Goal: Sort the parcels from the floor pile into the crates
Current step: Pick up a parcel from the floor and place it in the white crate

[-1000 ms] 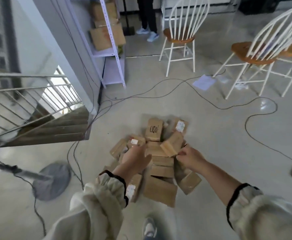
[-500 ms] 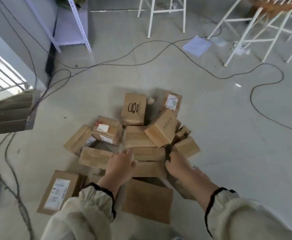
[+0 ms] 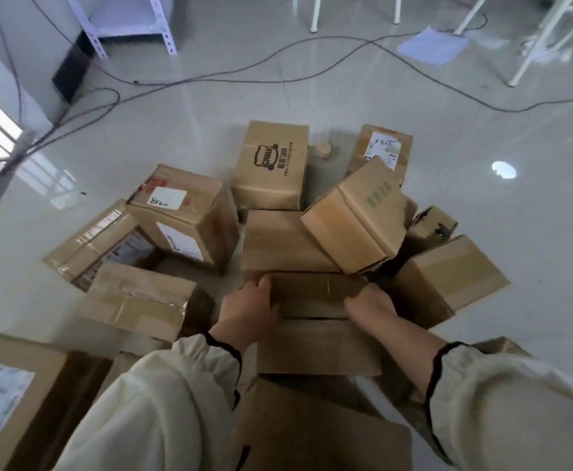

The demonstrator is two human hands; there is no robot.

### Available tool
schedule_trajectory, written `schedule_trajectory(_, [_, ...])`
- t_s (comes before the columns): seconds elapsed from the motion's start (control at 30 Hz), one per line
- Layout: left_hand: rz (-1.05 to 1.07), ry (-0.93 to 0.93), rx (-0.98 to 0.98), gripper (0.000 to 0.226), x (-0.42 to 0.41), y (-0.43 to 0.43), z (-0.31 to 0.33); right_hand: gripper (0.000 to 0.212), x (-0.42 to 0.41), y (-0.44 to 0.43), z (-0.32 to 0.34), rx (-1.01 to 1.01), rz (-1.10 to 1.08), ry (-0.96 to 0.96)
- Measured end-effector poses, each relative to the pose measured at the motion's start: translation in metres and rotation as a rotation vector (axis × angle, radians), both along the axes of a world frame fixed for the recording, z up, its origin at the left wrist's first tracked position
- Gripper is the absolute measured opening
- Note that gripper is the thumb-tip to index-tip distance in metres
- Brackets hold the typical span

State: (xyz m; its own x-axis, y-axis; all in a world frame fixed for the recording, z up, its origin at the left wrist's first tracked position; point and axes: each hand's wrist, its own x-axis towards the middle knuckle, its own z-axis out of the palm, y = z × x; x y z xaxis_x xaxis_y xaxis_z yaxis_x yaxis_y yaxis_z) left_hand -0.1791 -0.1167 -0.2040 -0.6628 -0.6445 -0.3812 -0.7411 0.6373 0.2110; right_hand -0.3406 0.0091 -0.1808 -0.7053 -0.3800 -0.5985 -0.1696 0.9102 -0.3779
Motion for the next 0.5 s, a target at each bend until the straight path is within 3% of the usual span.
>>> schedule_trajectory(0.03, [0.059,0.006,0.04,0.061,0.0,0.001,-0.002,0.005,0.006,0.003,0.0,-0.028,-0.03,0.005])
schedule_trajectory(0.13, [0.183,0.05,0.079,0.064,0.0,0.006,-0.002,0.002,0.017,0.008,-0.006,-0.075,-0.007,-0.028])
schedule_trajectory(0.3, [0.317,0.236,0.017,0.053,0.007,-0.003,0.015,0.043,0.018,-0.003,0.001,-0.16,-0.069,-0.002])
schedule_trajectory(0.5, [0.451,0.407,-0.057,0.058,0.017,0.003,0.043,0.04,0.026,0.003,0.014,-0.36,-0.111,0.072])
